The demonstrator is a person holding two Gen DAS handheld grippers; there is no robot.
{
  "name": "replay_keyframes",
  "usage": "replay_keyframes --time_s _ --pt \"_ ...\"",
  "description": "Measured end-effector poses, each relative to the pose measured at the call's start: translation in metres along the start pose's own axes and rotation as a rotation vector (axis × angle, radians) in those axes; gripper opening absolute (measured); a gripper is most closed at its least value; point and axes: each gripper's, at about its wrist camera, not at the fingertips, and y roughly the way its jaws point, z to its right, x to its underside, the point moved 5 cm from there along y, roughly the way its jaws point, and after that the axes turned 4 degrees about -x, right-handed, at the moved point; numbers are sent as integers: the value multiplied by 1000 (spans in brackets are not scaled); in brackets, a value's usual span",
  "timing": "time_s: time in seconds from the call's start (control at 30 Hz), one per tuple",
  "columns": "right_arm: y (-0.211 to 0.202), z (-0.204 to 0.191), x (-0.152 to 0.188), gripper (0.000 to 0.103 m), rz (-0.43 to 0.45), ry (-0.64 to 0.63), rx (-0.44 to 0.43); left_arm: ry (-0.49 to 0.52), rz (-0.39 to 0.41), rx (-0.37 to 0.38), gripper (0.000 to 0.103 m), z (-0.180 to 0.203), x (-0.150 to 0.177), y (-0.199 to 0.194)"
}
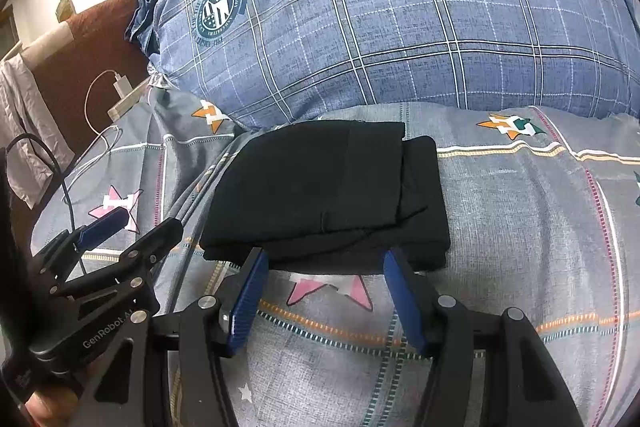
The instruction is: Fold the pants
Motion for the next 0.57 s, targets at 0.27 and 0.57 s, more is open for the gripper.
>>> replay_keyframes --time_s 0.27,0.57 --pt "-1 2 1 59 -2 4 2 -8 -7 9 76 1 0 -2" --pt "-7 6 4 59 3 8 3 22 87 17 76 9 -3 -20"
